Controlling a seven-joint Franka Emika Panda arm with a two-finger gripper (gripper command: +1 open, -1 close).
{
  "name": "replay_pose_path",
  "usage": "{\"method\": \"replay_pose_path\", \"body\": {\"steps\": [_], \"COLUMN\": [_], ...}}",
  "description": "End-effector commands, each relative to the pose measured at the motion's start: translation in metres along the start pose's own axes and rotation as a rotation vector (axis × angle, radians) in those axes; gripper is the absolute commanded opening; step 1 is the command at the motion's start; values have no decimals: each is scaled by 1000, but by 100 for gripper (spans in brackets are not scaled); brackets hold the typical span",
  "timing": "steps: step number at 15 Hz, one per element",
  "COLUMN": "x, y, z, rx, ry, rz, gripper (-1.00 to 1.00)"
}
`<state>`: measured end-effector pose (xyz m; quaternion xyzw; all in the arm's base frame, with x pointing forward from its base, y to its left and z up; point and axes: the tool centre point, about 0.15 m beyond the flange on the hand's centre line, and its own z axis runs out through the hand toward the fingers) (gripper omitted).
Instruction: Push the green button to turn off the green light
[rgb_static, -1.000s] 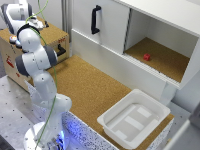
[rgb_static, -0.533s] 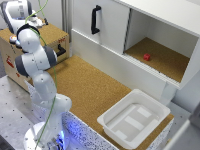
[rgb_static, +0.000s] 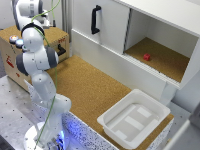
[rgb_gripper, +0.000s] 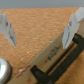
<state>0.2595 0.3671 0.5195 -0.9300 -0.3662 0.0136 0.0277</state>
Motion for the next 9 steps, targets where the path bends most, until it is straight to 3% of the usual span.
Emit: {"method": "replay_pose_path", "body": {"steps": [1, 6, 9], "x": [-46, -103, -136], "y": [77, 167, 215], "z": [13, 32, 32], "rx": [35, 71, 58], "ry": [71, 82, 106], "rz": [159, 291, 343], "gripper": [100, 100, 100]}}
